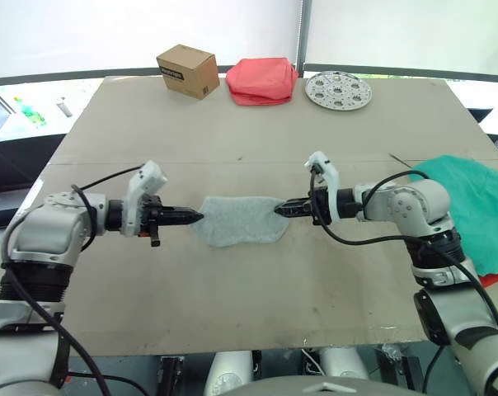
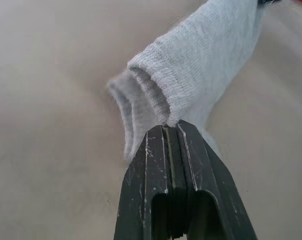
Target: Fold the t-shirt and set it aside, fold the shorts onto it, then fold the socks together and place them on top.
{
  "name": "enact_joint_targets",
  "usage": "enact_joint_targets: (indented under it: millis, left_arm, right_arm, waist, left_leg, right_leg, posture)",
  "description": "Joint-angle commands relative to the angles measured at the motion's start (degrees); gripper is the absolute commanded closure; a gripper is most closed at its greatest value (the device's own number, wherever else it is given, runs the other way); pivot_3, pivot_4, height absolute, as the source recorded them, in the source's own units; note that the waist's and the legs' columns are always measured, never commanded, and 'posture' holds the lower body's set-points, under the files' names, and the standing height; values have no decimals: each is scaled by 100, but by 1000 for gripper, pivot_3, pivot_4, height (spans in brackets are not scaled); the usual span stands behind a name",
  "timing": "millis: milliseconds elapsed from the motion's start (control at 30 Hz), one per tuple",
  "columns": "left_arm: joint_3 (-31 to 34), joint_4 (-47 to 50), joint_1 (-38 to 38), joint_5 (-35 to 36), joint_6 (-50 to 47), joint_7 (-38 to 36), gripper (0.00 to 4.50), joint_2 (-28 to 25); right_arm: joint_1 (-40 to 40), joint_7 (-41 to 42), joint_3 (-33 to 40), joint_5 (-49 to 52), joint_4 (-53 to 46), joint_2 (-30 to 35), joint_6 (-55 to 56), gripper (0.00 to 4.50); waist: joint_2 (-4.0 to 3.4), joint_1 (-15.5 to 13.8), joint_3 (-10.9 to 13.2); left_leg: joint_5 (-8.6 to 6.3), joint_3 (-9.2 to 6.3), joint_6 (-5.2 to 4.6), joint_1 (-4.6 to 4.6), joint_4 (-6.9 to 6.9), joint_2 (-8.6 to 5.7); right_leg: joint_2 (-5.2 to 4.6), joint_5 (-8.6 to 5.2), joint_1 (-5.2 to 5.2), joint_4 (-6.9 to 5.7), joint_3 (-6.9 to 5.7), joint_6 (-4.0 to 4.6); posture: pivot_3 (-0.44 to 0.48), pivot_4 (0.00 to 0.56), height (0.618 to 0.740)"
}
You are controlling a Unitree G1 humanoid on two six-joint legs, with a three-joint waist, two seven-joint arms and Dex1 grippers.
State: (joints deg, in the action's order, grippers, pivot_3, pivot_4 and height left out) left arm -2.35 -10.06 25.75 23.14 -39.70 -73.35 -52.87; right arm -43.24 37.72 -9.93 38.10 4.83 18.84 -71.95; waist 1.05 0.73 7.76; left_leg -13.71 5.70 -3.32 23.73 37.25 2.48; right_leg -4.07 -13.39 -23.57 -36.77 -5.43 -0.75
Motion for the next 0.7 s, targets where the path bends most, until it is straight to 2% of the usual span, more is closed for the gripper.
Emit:
enact_joint_targets:
  millis: [33, 233, 400, 433, 500, 533, 567, 633, 667, 700]
  left_arm:
    - [-157, -190, 110, -397, 444, 377, 4500, 236]
    - [-352, -271, 114, -695, 744, 446, 4500, 408]
    - [-205, -301, 53, -753, 1043, 582, 4500, 511]
    - [-132, -305, 72, -680, 995, 583, 3787, 531]
    - [23, -184, 22, -525, 920, 542, 3105, 512]
    - [233, -70, -17, -375, 844, 645, 2555, 554]
    - [482, 38, -44, -175, 685, 778, 2275, 611]
    - [1002, 263, -152, 281, 106, 1018, 1293, 658]
    - [1227, 415, -280, 534, -277, 1073, 809, 633]
    - [1455, 590, -465, 764, -592, 1140, 809, 630]
  right_arm:
    - [-83, -43, -117, -331, 339, -52, 283, 4447]
    - [-54, 34, -318, -706, 535, 15, 424, 4447]
    - [125, 284, -622, -1024, 279, 230, 866, 4447]
    - [161, 304, -617, -1050, 218, 243, 936, 3770]
    - [274, 409, -651, -1090, -47, 336, 1107, 3051]
    - [370, 395, -562, -1098, -277, 361, 1260, 2495]
    - [477, 412, -489, -1115, -524, 420, 1467, 2225]
    - [803, 541, -318, -1136, -1111, 590, 2015, 1241]
    - [1023, 599, -206, -1128, -1405, 662, 2313, 1167]
    - [1282, 665, -94, -1143, -1722, 741, 2663, 1167]
  waist:
    - [0, 2, 0]
    - [0, 7, -1]
    - [1, -2, -2]
    - [1, -5, -2]
    - [1, -3, -2]
    - [1, -1, -2]
    - [1, 0, -1]
    - [2, -9, -1]
    - [2, -4, -1]
    - [2, 1, -1]
  left_leg:
    - [0, 0, 0, 1, 2, -1]
    - [9, 1, 14, 1, 1, 1]
    - [5, 1, 9, -1, -1, 2]
    - [-1, 1, -1, -1, 0, 1]
    - [-1, 0, -2, 0, 2, 1]
    - [-1, 0, -2, 0, 3, 2]
    - [-1, 0, -2, 0, 3, 2]
    - [2, -4, 5, 4, 3, 5]
    - [9, -4, 16, 4, 2, 6]
    - [9, -5, 16, 4, 1, 7]
  right_leg:
    - [0, 0, -1, -1, 0, 0]
    - [0, 0, -1, -2, 1, 0]
    - [-5, 0, -1, -3, 0, 0]
    - [-6, 0, 0, -2, 1, 0]
    - [-7, 0, 0, -2, 0, 0]
    - [-8, 0, 0, -2, 1, 0]
    - [-8, 0, 0, -2, 1, 0]
    - [-19, 0, -1, 1, -2, -1]
    - [-19, 0, -1, 0, -3, -1]
    - [-19, 0, -1, 1, -4, -2]
  posture:
    - [0, 150, 740]
    - [0, 150, 740]
    - [0, 150, 740]
    - [0, 150, 740]
    - [0, 150, 740]
    - [0, 150, 740]
    - [0, 150, 740]
    - [0, 150, 740]
    - [0, 150, 740]
    - [0, 150, 740]
